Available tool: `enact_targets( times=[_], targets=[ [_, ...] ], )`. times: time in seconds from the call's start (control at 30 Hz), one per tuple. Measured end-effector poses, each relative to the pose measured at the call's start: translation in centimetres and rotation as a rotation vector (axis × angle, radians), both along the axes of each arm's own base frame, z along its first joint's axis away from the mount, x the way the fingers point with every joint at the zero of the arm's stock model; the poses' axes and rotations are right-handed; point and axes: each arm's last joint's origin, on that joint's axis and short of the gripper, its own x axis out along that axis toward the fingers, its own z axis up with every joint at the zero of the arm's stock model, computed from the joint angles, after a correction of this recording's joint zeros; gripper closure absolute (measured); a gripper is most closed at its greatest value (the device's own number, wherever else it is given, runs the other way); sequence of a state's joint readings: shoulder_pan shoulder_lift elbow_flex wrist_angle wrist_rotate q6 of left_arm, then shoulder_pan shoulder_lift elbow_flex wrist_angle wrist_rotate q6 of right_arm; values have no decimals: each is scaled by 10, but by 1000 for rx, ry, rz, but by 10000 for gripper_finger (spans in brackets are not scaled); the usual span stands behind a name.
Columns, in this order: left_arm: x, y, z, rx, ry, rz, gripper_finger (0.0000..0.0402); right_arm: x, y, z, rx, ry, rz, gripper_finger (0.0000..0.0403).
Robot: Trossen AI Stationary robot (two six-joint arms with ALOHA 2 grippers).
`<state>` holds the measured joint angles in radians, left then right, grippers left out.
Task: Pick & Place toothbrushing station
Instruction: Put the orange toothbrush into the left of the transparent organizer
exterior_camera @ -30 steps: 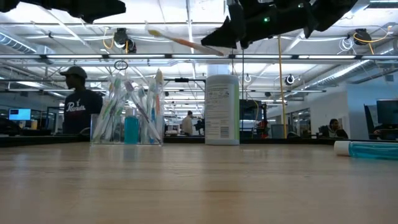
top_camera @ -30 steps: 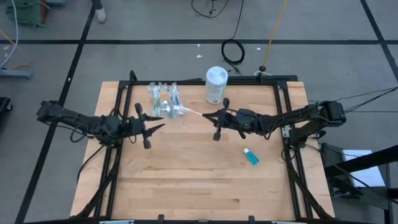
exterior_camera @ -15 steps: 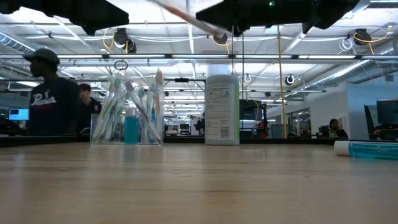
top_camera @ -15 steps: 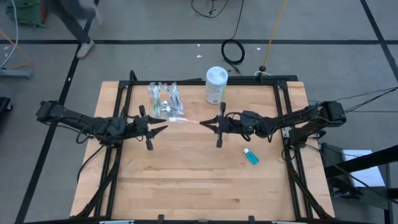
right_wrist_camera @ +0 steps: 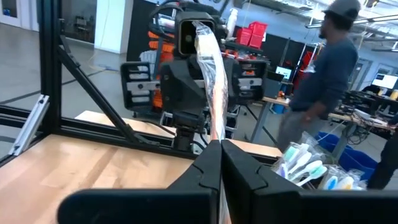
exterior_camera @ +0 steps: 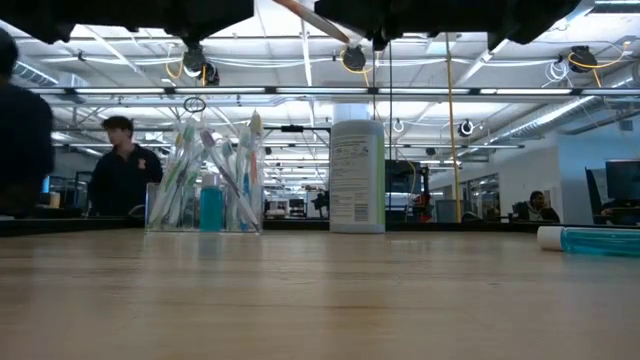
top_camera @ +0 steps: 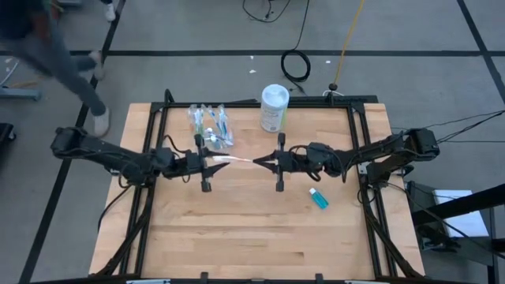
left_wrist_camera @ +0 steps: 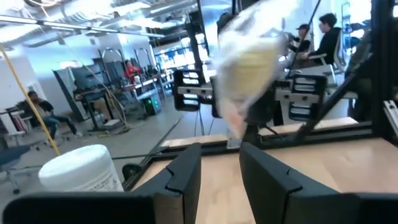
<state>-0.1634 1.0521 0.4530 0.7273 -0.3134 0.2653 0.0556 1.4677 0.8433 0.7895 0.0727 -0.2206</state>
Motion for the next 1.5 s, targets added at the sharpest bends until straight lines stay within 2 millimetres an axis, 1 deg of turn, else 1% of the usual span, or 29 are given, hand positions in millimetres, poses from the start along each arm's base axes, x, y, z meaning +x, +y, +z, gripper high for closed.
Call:
enact_targets(
  times=[0.1, 0.3, 0.43, 0.53, 0.7, 0.97, 1.1, 1.3, 1.5],
  targets=[
    [4, 1, 0, 6, -31, -4, 284, 0, 1, 0, 12, -1, 8, 403],
    [8, 0, 0, 33, -76, -146, 284, 0, 2, 1, 22, -8, 11, 403],
    [8, 3, 4, 20, -120, -140, 284, 0, 2, 1, 22, -9, 16, 403],
    [9, 5, 8, 18, -135, -139, 284, 0, 3, 1, 18, -8, 56, 403],
    [11, 7, 7, 28, -131, -214, 284, 0, 3, 1, 18, -8, 57, 403],
    [13, 15, 5, -46, -107, -194, 284, -1, 4, 6, 23, -60, 60, 403],
    [12, 14, 6, -13, -116, -206, 284, -1, 4, 5, 22, -51, 60, 403],
    [11, 14, 11, -8, -173, -212, 284, 0, 4, 4, 22, -43, 59, 403],
    [13, 13, 15, -4, -181, -237, 284, 0, 3, 4, 23, -43, 57, 403]
  ],
)
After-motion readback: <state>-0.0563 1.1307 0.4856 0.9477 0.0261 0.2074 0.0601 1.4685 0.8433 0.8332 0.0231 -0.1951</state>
